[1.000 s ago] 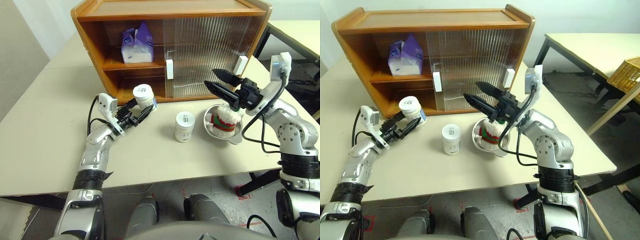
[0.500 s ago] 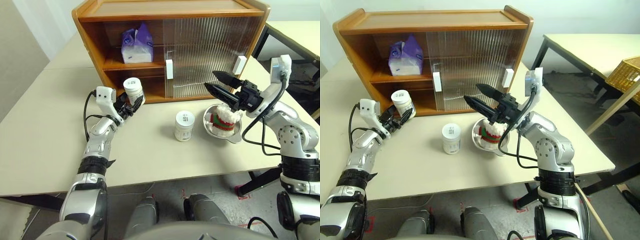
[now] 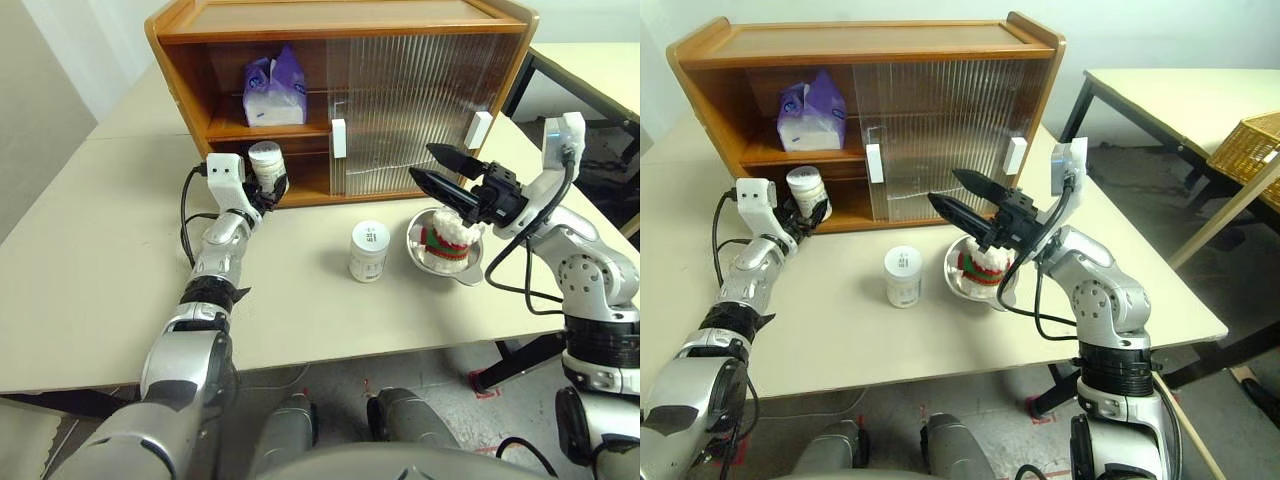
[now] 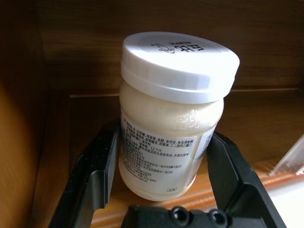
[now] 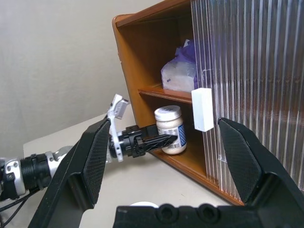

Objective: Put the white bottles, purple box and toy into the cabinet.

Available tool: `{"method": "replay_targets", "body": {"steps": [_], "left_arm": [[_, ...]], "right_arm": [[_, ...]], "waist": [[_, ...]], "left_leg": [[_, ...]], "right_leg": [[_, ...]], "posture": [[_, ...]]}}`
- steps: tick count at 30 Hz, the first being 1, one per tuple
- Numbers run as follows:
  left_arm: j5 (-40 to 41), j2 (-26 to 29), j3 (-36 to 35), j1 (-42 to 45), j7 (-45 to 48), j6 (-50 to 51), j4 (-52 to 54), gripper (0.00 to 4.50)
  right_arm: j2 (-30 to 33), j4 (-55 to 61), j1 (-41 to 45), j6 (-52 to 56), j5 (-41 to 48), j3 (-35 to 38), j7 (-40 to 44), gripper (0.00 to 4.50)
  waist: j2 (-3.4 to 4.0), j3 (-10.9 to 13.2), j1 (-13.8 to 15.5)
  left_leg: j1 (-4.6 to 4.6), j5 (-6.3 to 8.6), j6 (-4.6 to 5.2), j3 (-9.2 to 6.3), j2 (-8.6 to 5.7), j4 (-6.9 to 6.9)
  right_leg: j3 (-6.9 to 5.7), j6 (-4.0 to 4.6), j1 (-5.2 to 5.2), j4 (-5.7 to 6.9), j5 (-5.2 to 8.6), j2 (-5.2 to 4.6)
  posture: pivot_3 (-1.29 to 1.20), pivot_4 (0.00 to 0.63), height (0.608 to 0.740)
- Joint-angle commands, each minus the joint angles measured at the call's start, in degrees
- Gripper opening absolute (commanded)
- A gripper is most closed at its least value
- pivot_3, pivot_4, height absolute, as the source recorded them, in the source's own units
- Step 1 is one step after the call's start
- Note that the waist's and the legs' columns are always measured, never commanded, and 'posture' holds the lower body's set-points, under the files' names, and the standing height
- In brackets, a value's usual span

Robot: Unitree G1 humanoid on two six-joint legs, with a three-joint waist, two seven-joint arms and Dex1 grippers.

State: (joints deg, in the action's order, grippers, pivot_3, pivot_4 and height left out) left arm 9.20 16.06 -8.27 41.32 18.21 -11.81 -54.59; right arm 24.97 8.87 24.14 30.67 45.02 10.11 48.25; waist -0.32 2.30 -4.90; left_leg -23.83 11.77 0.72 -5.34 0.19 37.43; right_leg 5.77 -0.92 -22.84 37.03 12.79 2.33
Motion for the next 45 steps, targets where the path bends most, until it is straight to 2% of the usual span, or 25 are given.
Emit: {"method": "replay_targets", "body": {"steps": [1, 14, 30, 31, 33, 45], "left_arm": [[-1.07, -0.61, -0.34, 2.87, -1.40, -2.18, -3.53, 3.07], [-2.66, -2.92, -0.56, 10.41, -5.03, -3.47, -14.45, 3.07], [-3.78, -3.72, -0.35, 11.57, -5.82, -3.59, -17.13, 3.07], [-3.87, -3.72, -0.30, 11.55, -5.86, -3.62, -17.13, 3.82], [-3.94, -3.70, -0.30, 11.44, -5.83, -3.69, -17.09, 4.47], [-2.69, -3.59, -1.43, 7.70, -2.93, -5.64, -14.42, 4.47]], "right_arm": [[0.56, 1.16, -0.37, 0.56, 0.59, 0.59, -0.38, 4.50], [1.00, 0.97, 0.62, 1.10, 0.81, 0.17, -0.57, 4.50], [1.31, 0.83, 1.42, 1.32, 0.78, 0.23, -0.59, 4.50], [1.26, 0.73, 1.54, 1.30, 0.75, 0.14, -0.55, 4.50], [1.14, 0.60, 1.72, 1.29, 0.71, 0.01, -0.52, 4.50], [0.79, -0.13, 2.50, 1.35, 0.65, -0.34, -0.04, 4.50]], "waist": [[-0.01, 0.06, -0.05], [0.00, 0.13, -0.14], [0.01, 0.14, -0.18], [0.01, 0.14, -0.18], [0.01, 0.14, -0.18], [0.01, 0.13, -0.15]], "left_leg": [[0.00, 0.00, 0.00, 0.00, -0.03, 0.03], [-0.17, 0.10, 0.13, -0.01, -0.09, 0.14], [-0.19, 0.18, 0.26, 0.05, -0.65, 0.27], [-0.19, 0.18, 0.27, 0.05, -0.65, 0.27], [-0.19, 0.17, 0.27, 0.04, -0.65, 0.27], [-0.18, 0.17, 0.27, 0.04, -0.71, 0.27]], "right_leg": [[0.01, -0.03, 0.01, -0.01, -0.01, 0.01], [0.03, -0.27, 0.19, -0.61, -0.15, -0.03], [0.10, -0.56, 0.28, -0.81, -0.26, -0.06], [0.13, -0.56, 0.29, -0.81, -0.27, -0.07], [0.16, -0.56, 0.29, -0.81, -0.27, -0.07], [0.13, -0.57, 0.30, -0.81, -0.27, -0.07]], "posture": [[-0.20, 0.055, 0.740], [-0.19, 0.052, 0.740], [-0.19, 0.044, 0.740], [-0.19, 0.044, 0.740], [-0.19, 0.043, 0.740], [-0.17, 0.048, 0.740]]}}
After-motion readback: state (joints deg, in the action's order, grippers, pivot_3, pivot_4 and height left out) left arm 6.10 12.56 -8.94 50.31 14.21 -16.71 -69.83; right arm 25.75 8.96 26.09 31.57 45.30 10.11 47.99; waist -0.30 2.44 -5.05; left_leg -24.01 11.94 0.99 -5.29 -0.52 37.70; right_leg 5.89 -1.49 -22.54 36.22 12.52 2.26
